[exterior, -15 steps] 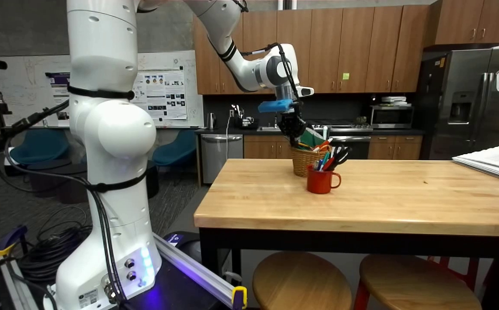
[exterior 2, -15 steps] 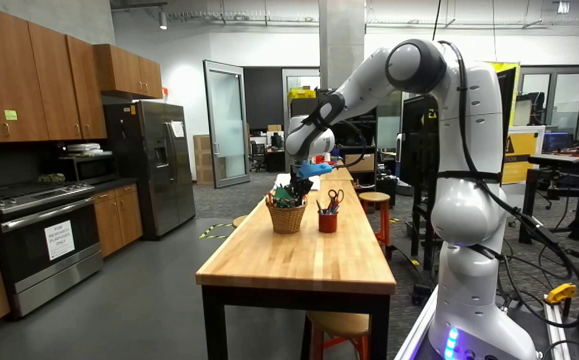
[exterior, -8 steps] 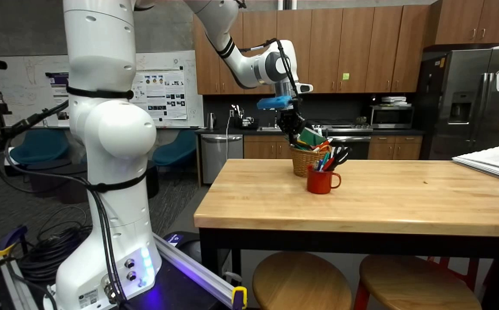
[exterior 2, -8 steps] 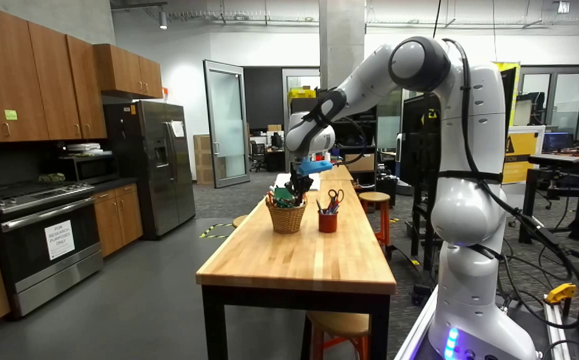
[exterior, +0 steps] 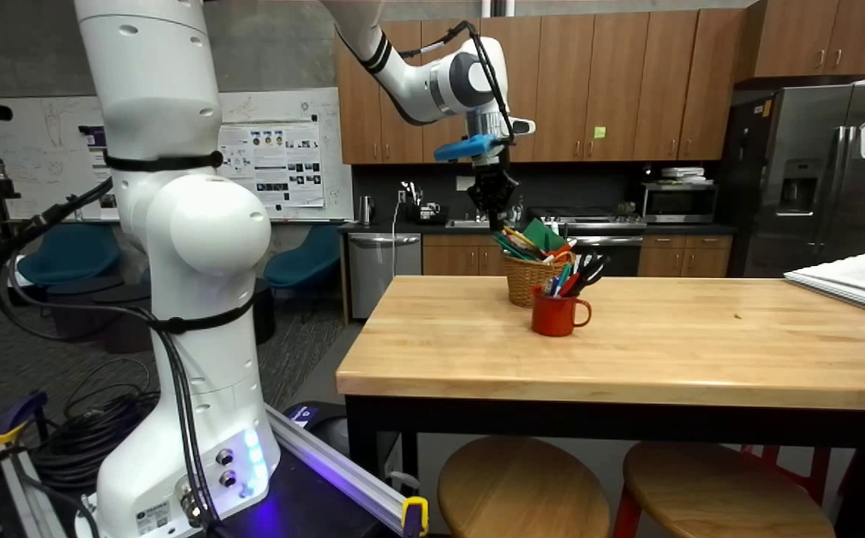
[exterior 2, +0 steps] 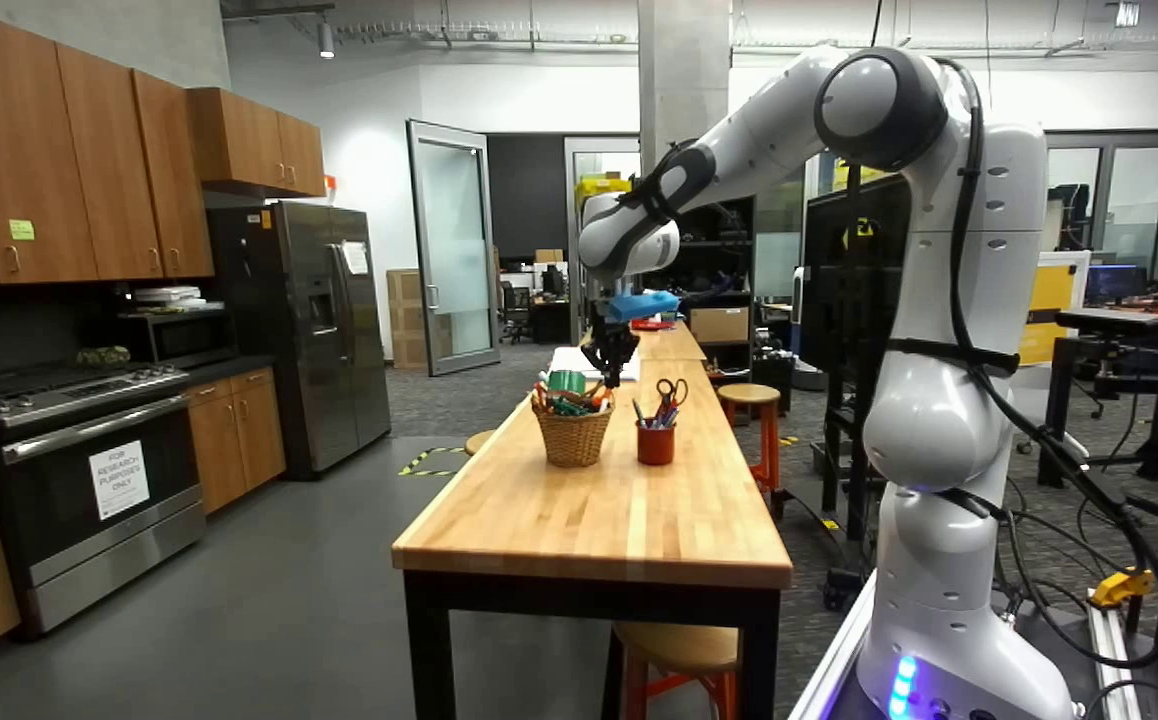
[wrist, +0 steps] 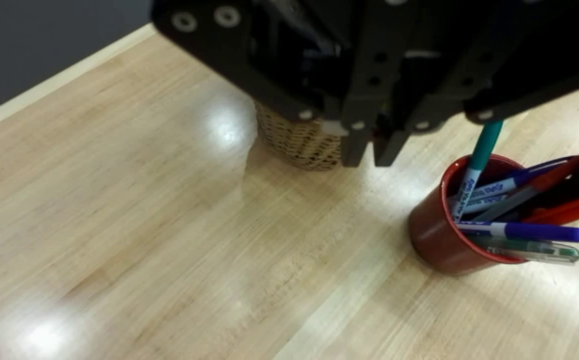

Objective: Move the yellow pencil from the basket to the table top

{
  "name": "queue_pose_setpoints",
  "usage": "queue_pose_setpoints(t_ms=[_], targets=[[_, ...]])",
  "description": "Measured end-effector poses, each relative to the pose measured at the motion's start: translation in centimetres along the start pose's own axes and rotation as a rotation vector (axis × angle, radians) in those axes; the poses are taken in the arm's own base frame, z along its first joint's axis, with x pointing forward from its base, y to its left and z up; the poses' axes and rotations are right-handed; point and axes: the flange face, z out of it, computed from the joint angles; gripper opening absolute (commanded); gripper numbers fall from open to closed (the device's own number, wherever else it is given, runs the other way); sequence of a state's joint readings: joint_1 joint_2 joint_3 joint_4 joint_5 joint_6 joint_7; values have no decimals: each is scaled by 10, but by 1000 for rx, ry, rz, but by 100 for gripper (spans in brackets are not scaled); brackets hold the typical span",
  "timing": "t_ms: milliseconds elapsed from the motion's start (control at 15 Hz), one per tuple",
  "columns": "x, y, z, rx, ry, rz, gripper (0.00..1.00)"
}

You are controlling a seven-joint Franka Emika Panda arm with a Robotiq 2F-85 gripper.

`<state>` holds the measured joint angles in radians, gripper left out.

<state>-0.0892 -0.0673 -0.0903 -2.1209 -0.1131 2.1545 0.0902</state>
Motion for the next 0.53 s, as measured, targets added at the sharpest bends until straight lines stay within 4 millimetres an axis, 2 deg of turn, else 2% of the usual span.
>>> queue_pose_setpoints(t_ms=[200,533], targets=[[-13,2,-16,-22,-29,-17,2],[-37,3,-30,-27,-40,-36,2]])
